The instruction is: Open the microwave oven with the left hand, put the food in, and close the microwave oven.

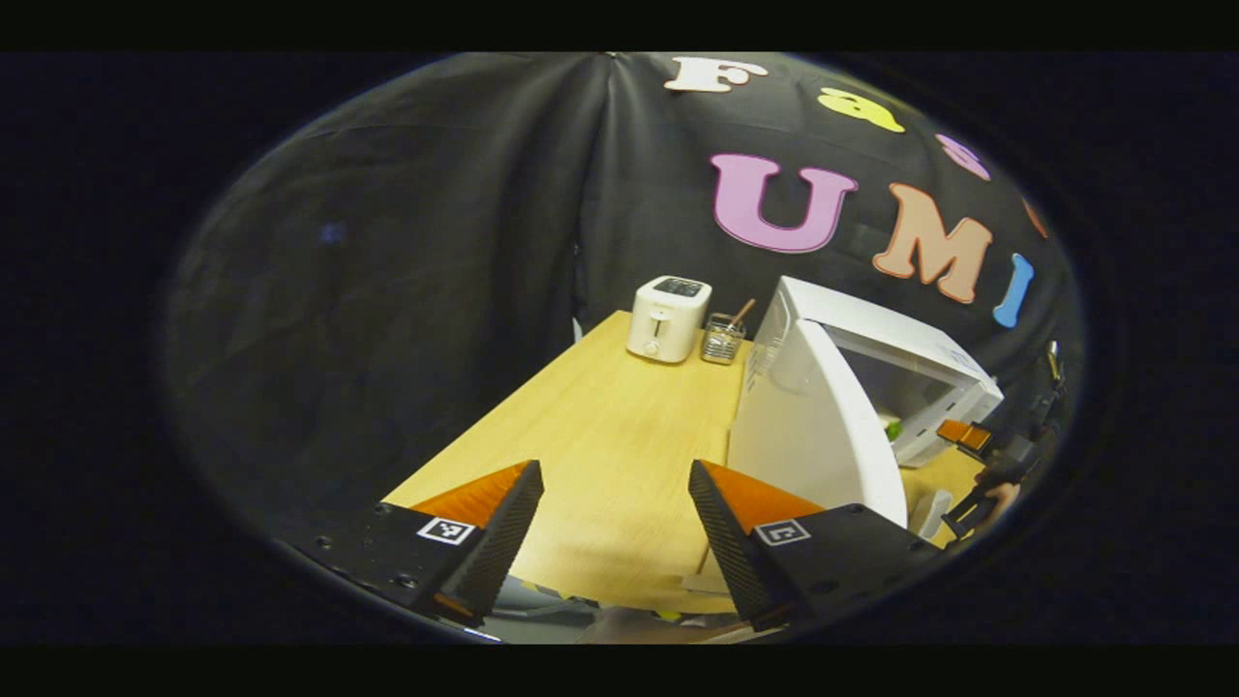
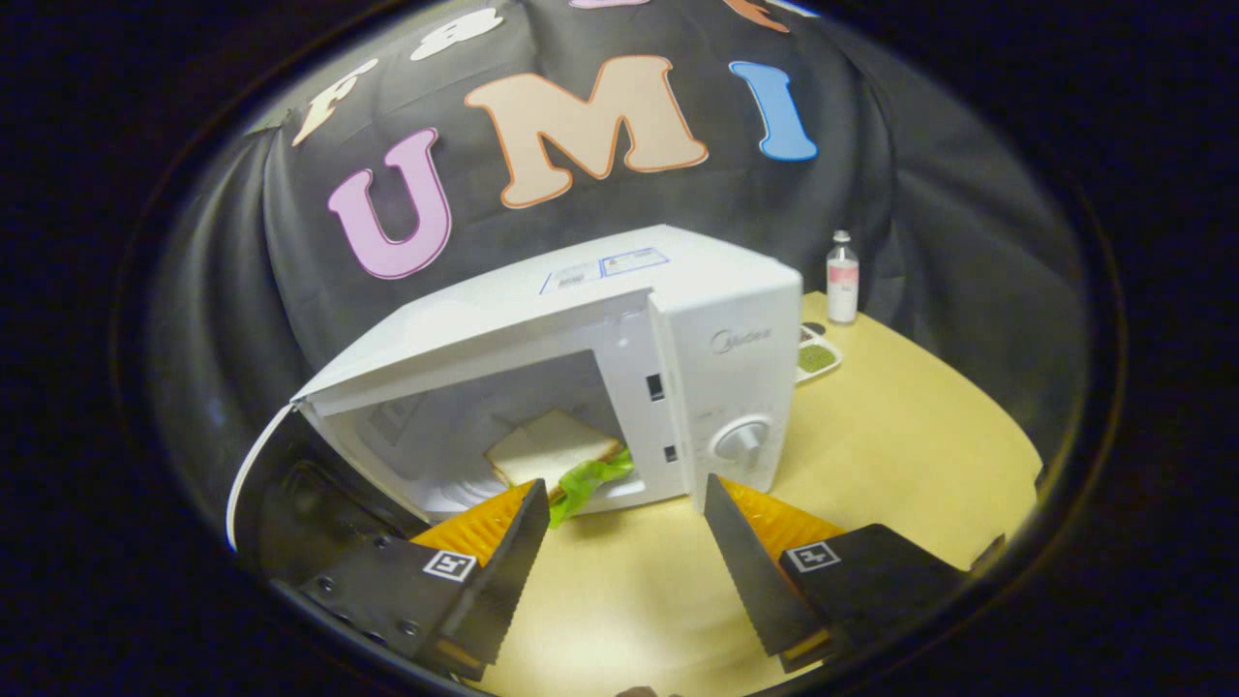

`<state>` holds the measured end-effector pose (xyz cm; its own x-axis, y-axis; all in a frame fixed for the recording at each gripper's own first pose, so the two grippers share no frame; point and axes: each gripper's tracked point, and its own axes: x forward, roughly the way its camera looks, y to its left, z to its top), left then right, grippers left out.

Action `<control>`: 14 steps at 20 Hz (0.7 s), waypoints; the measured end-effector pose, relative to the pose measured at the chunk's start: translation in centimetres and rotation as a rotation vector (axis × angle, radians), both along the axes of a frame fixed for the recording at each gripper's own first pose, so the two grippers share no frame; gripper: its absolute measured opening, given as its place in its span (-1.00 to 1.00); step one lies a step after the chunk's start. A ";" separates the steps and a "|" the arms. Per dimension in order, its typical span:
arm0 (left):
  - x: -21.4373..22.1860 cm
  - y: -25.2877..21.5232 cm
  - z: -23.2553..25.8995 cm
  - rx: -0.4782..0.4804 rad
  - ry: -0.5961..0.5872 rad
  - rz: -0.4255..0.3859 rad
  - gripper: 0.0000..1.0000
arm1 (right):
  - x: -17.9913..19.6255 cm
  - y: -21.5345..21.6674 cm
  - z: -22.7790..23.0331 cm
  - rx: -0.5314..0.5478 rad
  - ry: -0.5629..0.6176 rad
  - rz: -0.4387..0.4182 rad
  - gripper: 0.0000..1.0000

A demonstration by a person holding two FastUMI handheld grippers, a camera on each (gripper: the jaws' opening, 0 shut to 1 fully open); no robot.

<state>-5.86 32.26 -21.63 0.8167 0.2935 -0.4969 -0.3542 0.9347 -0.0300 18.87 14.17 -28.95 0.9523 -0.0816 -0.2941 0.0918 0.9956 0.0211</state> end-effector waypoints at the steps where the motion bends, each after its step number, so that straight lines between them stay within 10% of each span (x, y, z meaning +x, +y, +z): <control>1: 0.1 -0.4 -0.1 0.005 0.004 -0.027 0.66 | -0.7 -0.7 0.5 -0.013 -0.002 -0.009 0.99; 3: 0.2 -1.4 -0.3 0.018 0.020 -0.079 0.52 | -2.2 -2.3 1.5 -0.033 -0.004 -0.030 0.99; 6: 0.2 -2.1 -1.0 0.026 0.054 -0.127 -0.63 | -3.8 -4.2 2.8 -0.028 -0.015 -0.065 0.99; 8: -0.1 -2.2 -1.9 0.030 0.093 -0.138 -0.98 | -4.8 -5.8 3.6 -0.037 -0.028 -0.093 0.99; 14: 0.0 -4.4 -2.8 0.058 0.143 -0.213 -0.96 | -7.9 -9.6 5.4 -0.039 -0.044 -0.163 0.99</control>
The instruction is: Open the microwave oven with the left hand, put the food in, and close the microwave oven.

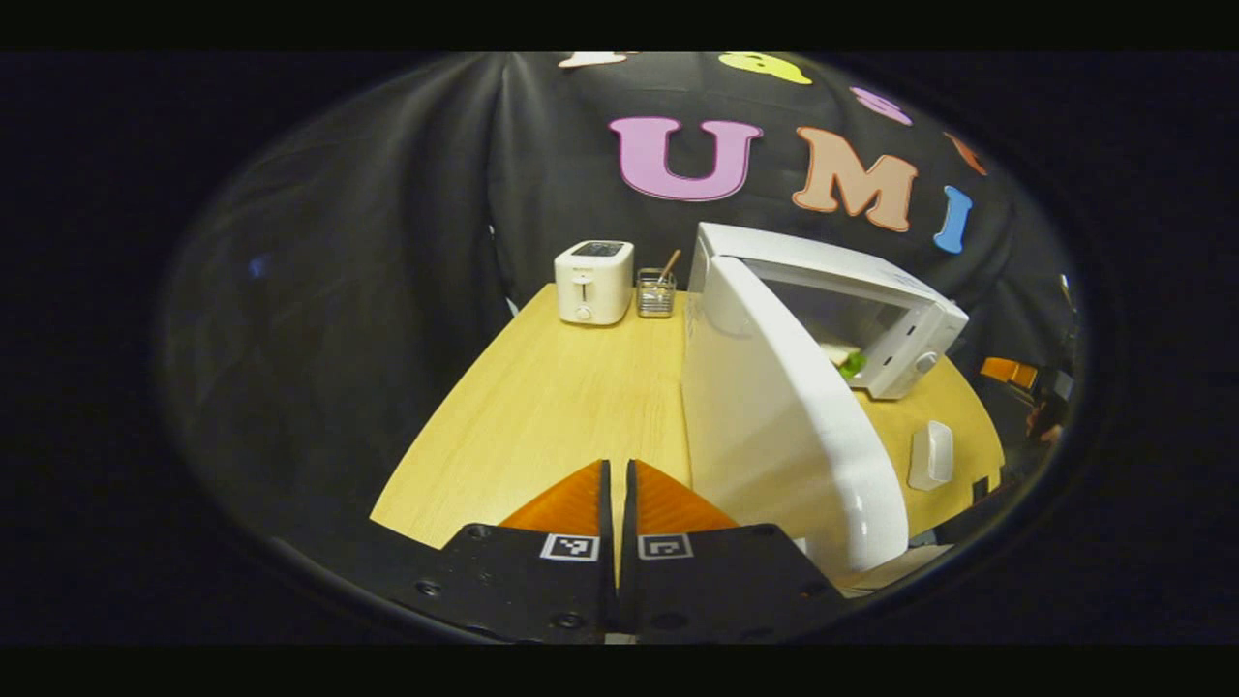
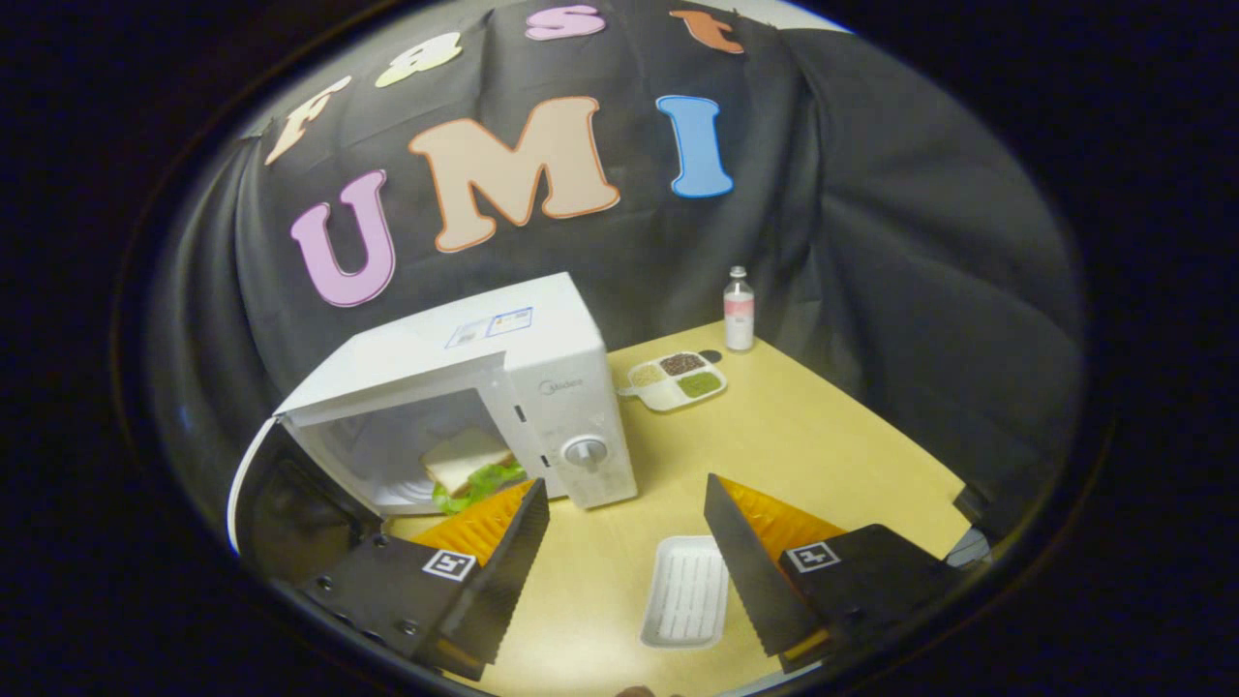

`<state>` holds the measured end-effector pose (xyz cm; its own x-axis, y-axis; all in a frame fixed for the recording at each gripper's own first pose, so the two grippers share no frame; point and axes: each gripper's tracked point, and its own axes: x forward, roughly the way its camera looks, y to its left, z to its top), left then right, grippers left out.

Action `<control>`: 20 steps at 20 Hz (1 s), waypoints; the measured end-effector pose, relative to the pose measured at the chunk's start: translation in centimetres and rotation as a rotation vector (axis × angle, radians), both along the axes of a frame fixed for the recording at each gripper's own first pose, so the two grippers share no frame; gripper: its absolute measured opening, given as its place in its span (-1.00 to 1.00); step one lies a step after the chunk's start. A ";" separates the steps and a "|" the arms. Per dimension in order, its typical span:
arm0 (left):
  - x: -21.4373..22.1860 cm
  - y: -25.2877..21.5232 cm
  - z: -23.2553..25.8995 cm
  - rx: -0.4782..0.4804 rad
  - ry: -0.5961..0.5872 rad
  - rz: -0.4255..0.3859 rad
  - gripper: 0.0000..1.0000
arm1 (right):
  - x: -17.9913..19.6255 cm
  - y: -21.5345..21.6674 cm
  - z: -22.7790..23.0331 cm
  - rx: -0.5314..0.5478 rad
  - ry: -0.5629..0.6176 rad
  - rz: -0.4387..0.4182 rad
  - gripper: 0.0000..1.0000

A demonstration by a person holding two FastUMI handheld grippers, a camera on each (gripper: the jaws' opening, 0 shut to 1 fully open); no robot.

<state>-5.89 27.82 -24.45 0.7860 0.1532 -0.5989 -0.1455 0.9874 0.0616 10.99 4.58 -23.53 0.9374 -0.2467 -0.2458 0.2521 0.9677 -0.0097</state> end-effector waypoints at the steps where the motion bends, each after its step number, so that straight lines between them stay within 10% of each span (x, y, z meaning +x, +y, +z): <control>1: 0.1 -0.6 -0.1 0.001 0.004 -0.014 -0.99 | -0.4 -0.6 0.3 -0.007 -0.003 -0.006 0.99; 20: 2.9 -11.9 0.9 0.022 -0.048 -0.066 -1.00 | -1.7 -7.8 4.2 -0.007 -0.017 0.032 0.82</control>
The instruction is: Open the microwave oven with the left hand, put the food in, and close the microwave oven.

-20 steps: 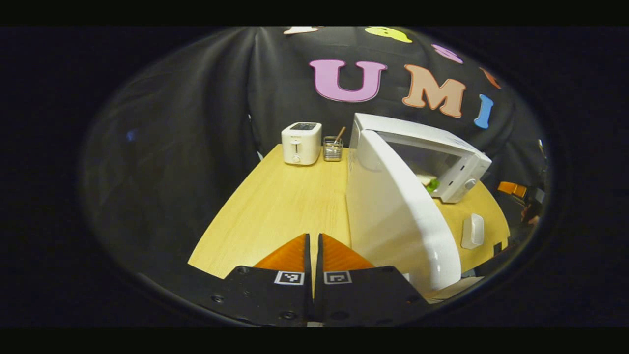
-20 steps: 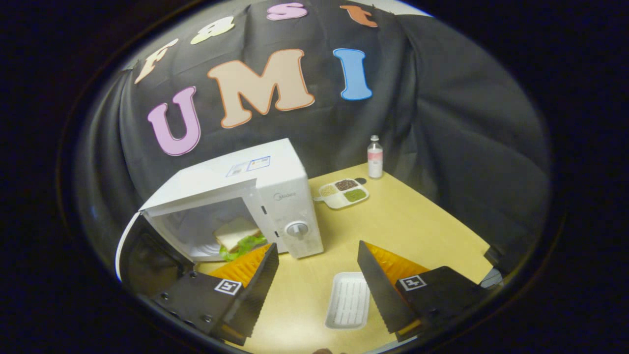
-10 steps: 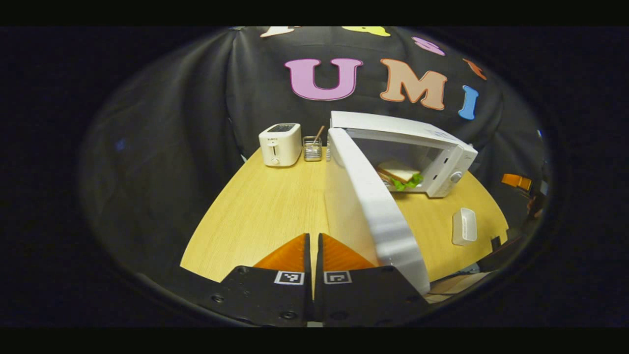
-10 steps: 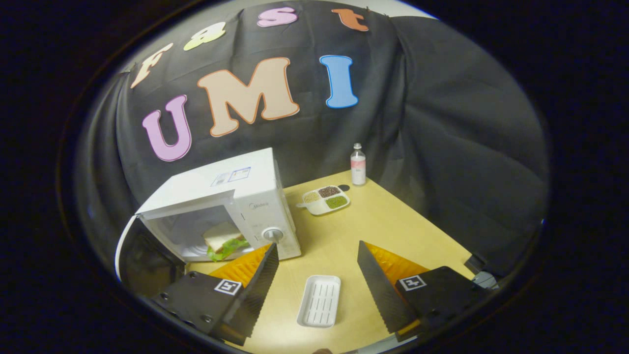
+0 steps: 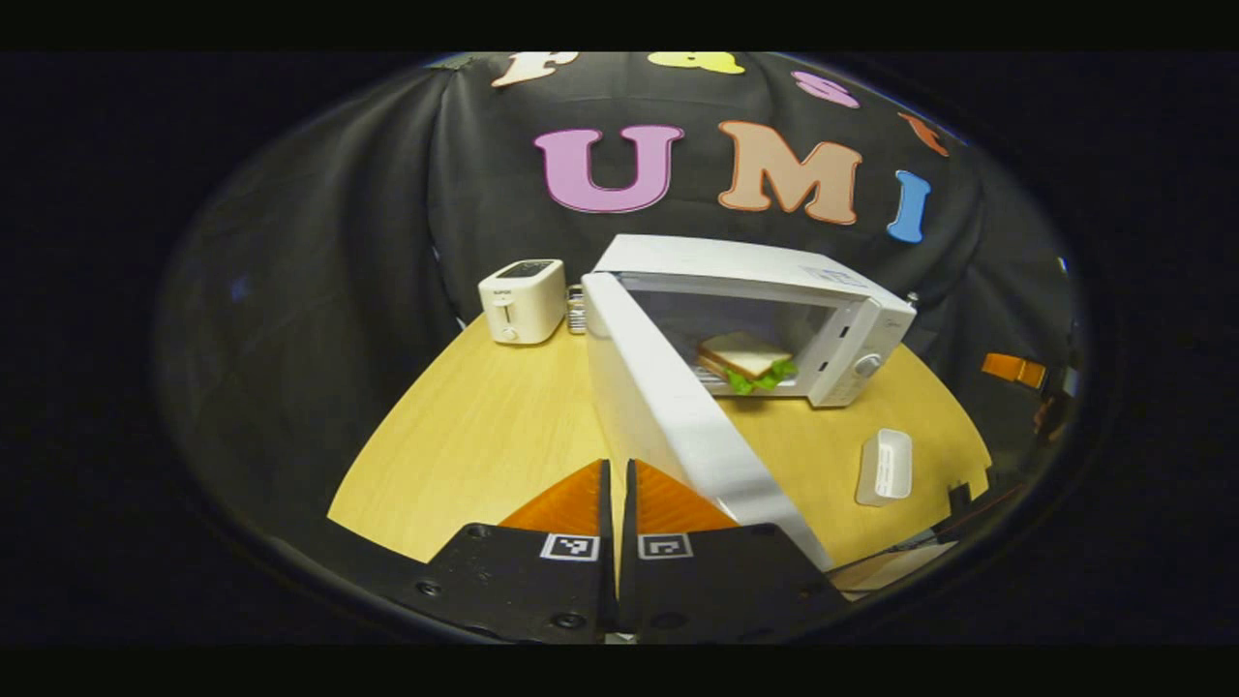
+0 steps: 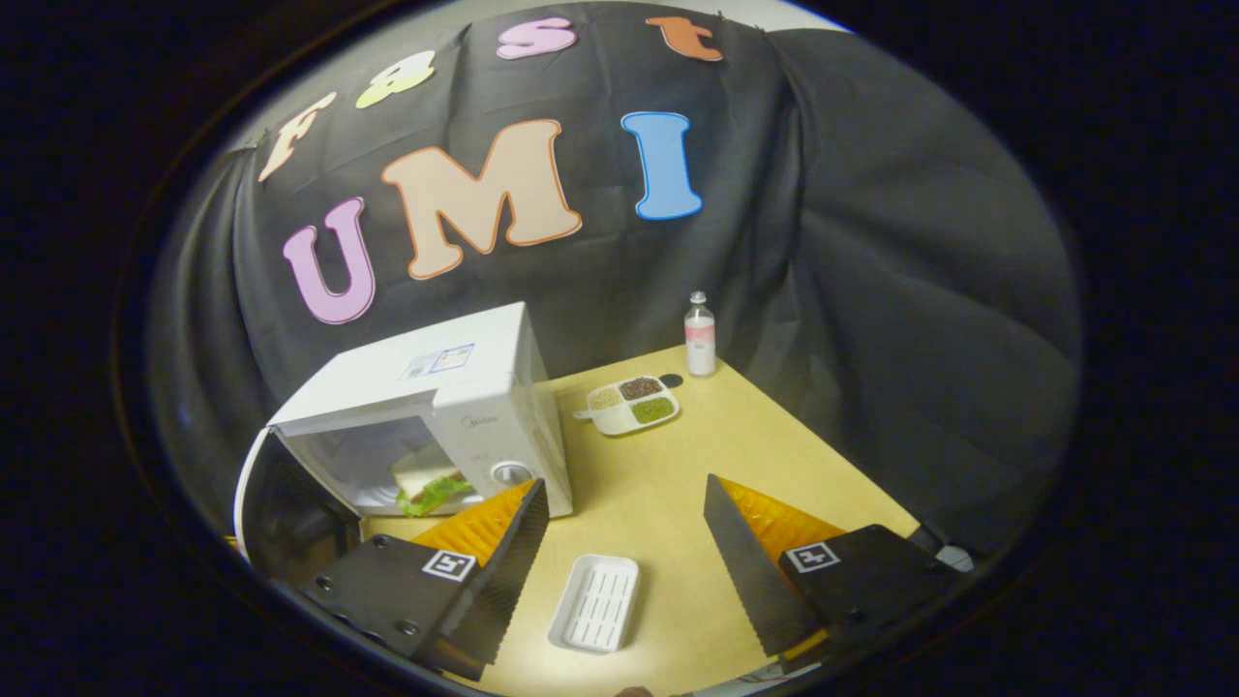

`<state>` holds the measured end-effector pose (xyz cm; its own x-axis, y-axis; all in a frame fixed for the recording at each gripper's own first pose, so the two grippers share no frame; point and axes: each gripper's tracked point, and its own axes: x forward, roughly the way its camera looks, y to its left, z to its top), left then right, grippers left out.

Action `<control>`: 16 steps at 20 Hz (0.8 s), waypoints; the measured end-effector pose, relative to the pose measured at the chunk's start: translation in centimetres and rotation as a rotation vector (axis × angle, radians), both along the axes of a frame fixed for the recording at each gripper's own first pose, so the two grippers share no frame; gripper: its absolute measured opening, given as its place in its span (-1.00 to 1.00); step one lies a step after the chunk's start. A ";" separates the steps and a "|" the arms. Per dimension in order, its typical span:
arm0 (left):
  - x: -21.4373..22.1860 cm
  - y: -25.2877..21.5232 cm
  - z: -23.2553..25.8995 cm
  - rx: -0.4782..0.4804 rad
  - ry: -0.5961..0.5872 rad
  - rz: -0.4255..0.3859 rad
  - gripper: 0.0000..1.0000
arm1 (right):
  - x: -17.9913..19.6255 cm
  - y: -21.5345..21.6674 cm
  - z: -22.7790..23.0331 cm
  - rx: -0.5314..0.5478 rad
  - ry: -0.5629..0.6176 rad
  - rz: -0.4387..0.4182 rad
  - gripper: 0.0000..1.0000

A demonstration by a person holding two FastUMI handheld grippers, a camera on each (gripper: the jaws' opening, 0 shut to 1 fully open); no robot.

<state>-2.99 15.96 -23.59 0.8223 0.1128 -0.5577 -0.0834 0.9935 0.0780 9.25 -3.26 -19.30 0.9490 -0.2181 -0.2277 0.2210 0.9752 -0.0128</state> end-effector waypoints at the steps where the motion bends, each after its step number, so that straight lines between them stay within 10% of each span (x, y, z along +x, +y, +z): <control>1: 0.4 -0.8 0.1 0.001 -0.007 -0.007 -1.00 | 0.0 -0.3 0.0 0.010 0.003 0.006 0.82; 16: 6.9 -14.2 -0.6 -0.092 -0.106 -0.065 -0.95 | -3.0 -4.2 -1.0 0.076 0.030 0.120 0.99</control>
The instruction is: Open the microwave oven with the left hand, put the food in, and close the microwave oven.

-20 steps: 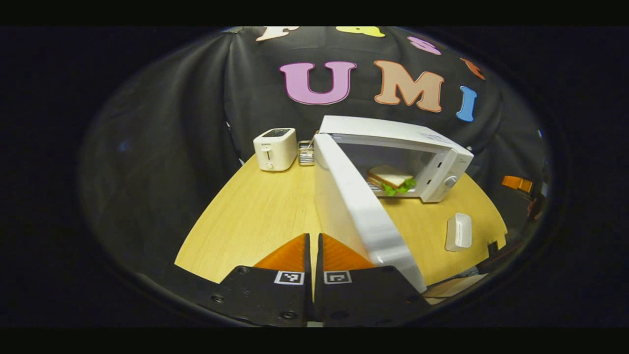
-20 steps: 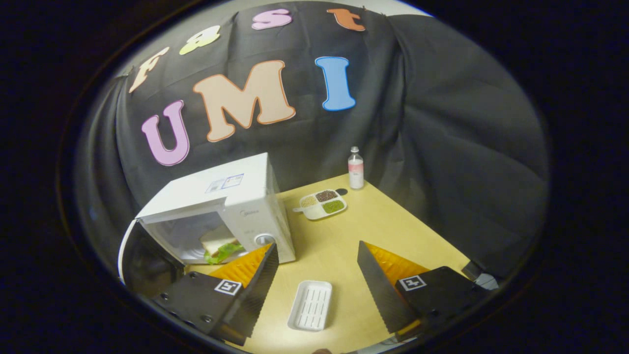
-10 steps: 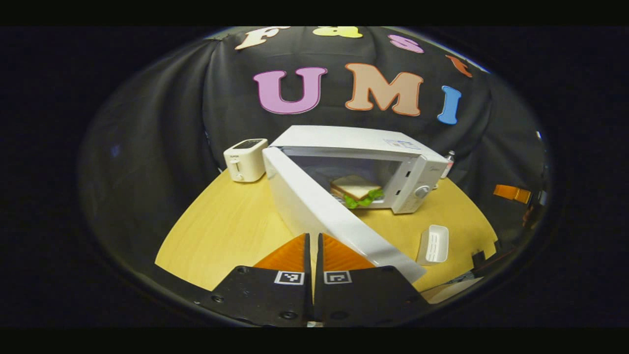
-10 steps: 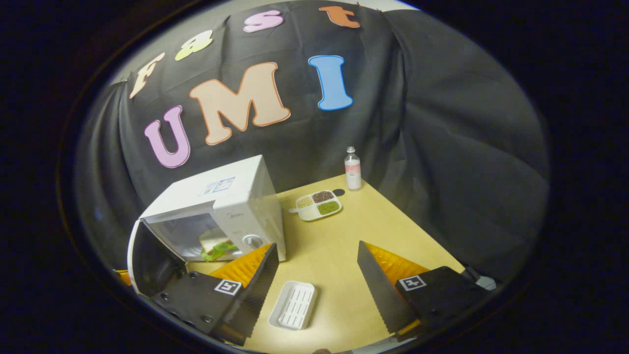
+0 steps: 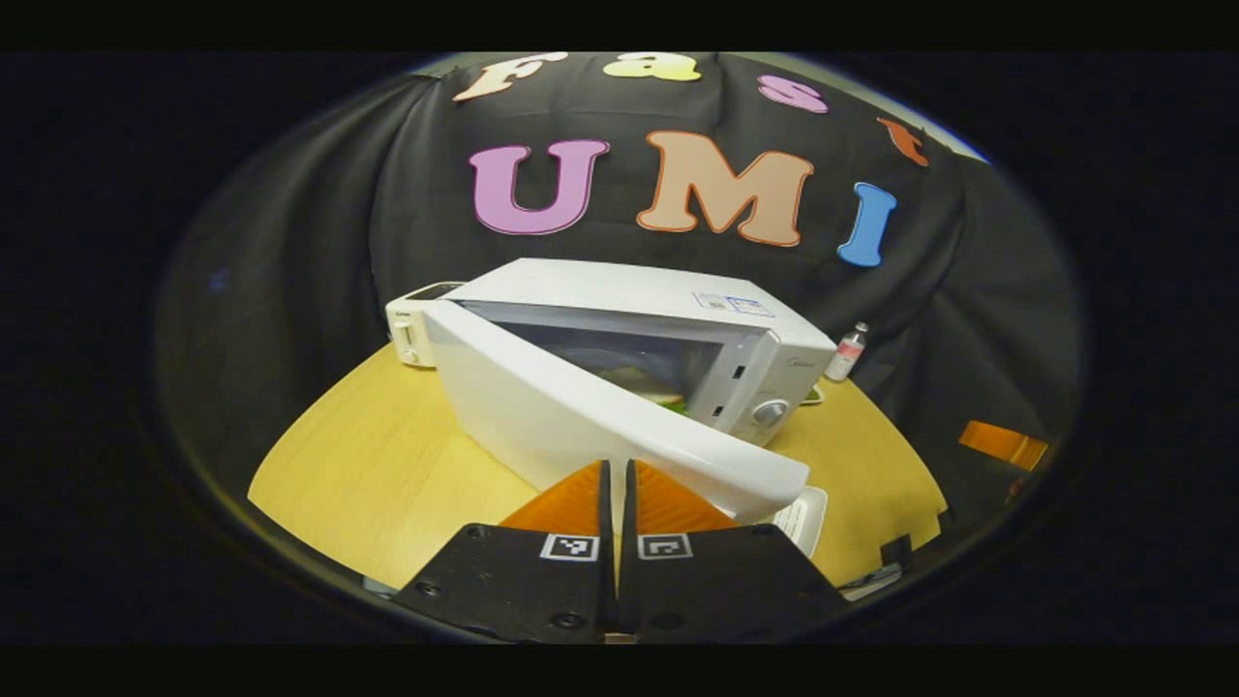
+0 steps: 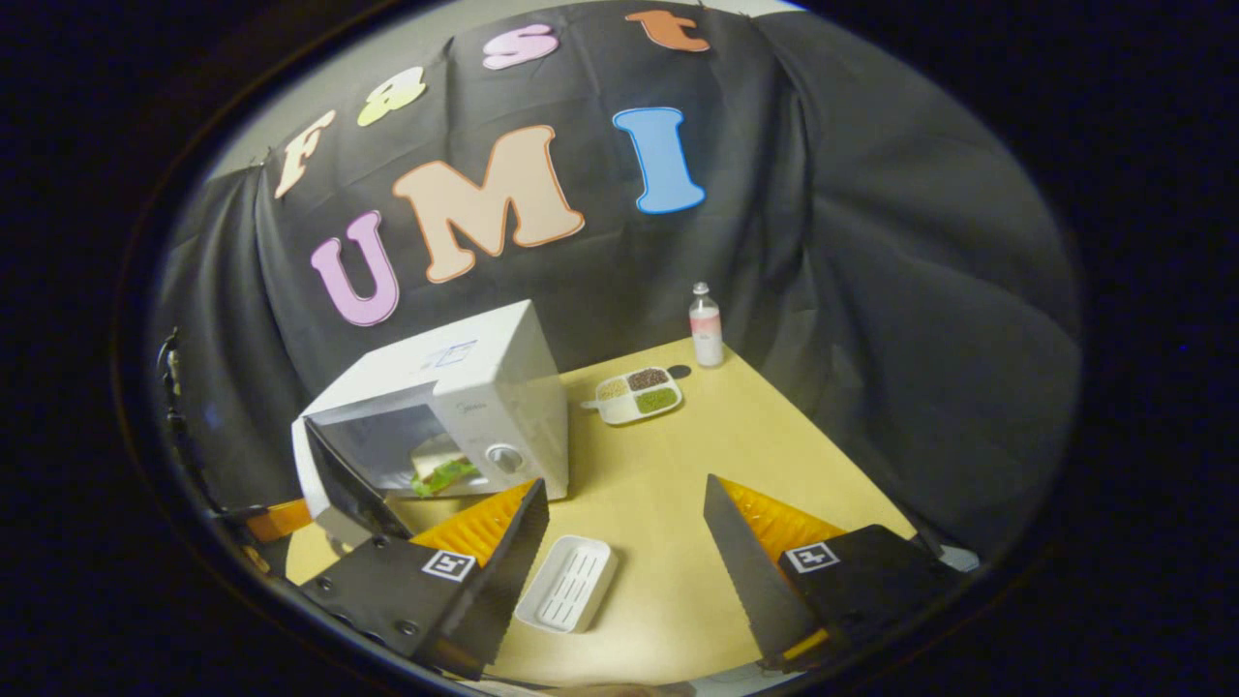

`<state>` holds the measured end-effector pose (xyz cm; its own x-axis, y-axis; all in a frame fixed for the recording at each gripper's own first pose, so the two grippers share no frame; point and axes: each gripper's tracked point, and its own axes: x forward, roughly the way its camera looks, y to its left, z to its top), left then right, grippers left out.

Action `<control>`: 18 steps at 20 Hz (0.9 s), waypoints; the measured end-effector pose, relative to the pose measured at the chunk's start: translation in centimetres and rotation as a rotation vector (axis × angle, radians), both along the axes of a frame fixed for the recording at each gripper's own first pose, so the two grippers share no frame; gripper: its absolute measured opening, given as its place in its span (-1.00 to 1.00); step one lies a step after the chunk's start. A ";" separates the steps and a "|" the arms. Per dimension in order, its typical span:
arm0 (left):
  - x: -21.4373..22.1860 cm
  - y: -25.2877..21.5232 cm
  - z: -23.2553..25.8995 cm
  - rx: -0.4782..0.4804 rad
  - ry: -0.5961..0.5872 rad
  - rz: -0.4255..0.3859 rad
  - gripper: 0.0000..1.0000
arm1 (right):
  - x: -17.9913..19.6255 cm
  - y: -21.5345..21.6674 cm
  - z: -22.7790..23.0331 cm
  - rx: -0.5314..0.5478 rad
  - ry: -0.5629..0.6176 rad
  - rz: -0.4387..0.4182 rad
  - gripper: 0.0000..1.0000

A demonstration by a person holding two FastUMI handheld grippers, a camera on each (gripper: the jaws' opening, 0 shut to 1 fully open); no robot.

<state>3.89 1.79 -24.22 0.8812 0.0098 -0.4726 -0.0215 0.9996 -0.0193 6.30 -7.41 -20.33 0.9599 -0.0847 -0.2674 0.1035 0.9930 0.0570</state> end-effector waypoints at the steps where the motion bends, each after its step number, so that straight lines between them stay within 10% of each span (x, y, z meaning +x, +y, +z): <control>1: 0.6 -0.6 -0.1 -0.001 -0.004 -0.008 -0.95 | -0.2 -0.3 -0.3 0.011 0.007 0.002 0.83; 18: 9.1 -7.2 -0.3 0.109 -0.045 -0.135 -0.99 | -0.9 -1.7 0.1 0.043 0.000 0.013 0.99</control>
<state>12.96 -5.36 -24.56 0.8981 -0.0609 -0.4355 0.1114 0.9896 0.0915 5.35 -9.15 -20.20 0.9607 -0.0606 -0.2709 0.0906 0.9909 0.0997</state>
